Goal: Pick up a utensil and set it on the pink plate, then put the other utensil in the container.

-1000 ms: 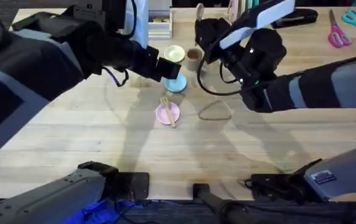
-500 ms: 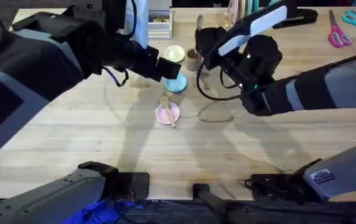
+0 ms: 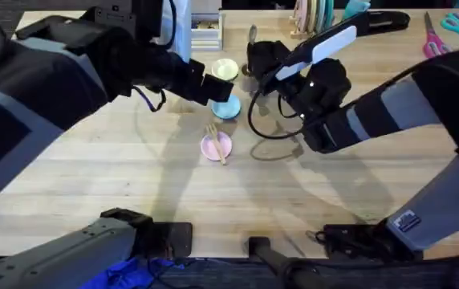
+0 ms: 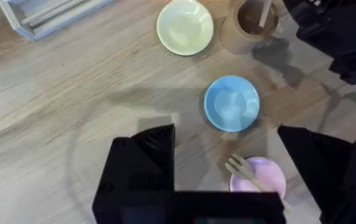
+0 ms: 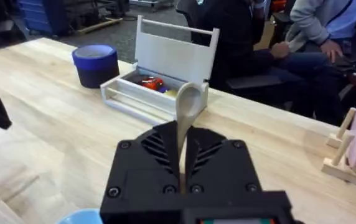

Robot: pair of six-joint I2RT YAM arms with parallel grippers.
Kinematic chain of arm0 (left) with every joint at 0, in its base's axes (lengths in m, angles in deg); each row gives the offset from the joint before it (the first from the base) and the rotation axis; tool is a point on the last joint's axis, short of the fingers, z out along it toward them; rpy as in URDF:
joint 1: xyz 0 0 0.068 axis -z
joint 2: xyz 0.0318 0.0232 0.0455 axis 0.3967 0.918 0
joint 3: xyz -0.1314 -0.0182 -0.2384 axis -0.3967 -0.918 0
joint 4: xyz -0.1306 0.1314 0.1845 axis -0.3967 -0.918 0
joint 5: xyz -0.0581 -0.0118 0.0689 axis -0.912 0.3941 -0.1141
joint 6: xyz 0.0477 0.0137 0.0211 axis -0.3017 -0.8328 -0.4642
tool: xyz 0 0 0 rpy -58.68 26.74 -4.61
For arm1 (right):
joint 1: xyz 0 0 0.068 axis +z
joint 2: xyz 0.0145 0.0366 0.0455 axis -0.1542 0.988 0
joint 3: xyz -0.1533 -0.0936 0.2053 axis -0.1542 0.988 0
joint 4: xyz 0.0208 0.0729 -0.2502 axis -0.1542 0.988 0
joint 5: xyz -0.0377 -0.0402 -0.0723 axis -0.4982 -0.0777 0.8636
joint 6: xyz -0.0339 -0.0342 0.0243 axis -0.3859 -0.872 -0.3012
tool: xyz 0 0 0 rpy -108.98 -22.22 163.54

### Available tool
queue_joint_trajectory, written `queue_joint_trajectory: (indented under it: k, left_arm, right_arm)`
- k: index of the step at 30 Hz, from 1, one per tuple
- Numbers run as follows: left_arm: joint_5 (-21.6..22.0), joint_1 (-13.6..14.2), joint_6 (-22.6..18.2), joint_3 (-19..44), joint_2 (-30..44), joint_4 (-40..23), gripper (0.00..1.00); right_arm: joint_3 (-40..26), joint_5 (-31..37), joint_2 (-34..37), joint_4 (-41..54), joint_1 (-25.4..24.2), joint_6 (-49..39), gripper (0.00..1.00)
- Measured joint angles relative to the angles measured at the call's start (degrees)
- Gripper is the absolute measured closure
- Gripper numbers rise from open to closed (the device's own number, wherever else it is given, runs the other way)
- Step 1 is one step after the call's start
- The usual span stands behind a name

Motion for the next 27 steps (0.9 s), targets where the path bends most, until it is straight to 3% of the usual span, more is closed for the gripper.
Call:
queue_joint_trajectory:
  k: [27]
  left_arm:
    - [0.0, 0.0, 0.0, 0.0, 0.0, 0.0, 0.009]
  right_arm:
    - [0.0, 0.0, 0.0, 4.8, -0.1, -2.0, 0.966]
